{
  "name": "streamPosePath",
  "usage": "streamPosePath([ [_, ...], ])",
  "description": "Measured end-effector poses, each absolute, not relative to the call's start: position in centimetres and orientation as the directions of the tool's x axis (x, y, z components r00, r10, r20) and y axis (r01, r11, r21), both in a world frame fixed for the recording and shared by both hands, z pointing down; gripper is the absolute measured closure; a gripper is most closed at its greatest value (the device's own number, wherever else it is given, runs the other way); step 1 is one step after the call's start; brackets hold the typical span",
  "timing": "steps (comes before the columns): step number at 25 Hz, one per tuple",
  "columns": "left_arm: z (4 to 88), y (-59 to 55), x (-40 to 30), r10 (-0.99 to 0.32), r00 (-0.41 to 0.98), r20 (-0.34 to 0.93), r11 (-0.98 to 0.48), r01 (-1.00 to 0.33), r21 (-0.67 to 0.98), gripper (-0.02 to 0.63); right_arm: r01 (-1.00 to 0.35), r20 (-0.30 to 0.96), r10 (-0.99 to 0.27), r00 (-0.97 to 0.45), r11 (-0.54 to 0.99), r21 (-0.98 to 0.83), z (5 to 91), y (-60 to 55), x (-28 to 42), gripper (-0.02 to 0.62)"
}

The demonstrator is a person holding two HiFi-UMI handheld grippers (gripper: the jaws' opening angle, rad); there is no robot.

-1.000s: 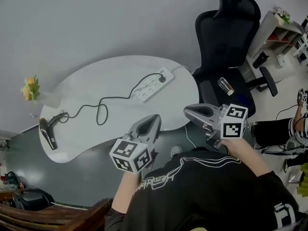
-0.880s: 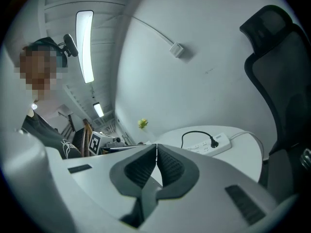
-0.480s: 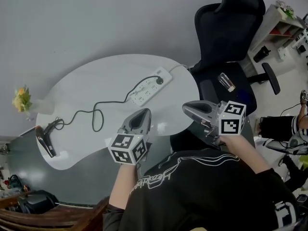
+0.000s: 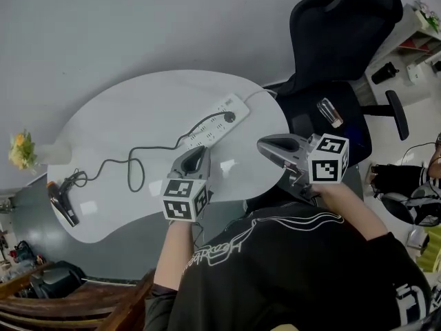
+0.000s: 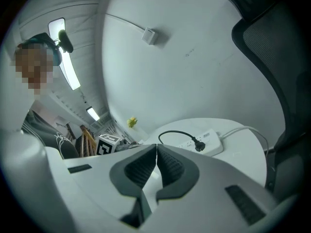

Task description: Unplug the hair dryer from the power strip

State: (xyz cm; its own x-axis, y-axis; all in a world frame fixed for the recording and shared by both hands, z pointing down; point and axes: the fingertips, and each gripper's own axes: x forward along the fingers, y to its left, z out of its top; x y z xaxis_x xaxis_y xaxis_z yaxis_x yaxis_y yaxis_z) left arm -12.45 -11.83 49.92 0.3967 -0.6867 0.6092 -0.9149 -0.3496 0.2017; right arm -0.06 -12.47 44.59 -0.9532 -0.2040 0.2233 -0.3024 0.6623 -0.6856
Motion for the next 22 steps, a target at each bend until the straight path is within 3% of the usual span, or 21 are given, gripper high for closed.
streamPosePath([
  [7,53.0,-13.8,-14.5,-0.667,0.335,0.665,-0.332,-0.933,0.138,0.59,-0.285,0.244,-0.155,-0.957,0.647,-0.707,46.7,-14.7,-1.7,0.598],
  [10,54.0,-14.3,-14.9,-0.645,0.342,0.684,-0.345,-0.928,0.138,0.45,-0.281,0.256,-0.133,-0.957,0.64,-0.716,47.4,-15.3,-2.4,0.598],
  [14,54.9,-14.6,-15.3,-0.62,0.349,0.703,-0.386,-0.915,0.115,0.34,-0.272,0.26,-0.112,-0.959,0.628,-0.729,47.9,-16.0,-3.2,0.598],
  [22,56.9,-15.1,-16.0,-0.569,0.318,0.758,-0.466,-0.885,0.022,0.264,-0.266,0.282,-0.076,-0.957,0.623,-0.736,48.5,-16.9,-4.3,0.598],
])
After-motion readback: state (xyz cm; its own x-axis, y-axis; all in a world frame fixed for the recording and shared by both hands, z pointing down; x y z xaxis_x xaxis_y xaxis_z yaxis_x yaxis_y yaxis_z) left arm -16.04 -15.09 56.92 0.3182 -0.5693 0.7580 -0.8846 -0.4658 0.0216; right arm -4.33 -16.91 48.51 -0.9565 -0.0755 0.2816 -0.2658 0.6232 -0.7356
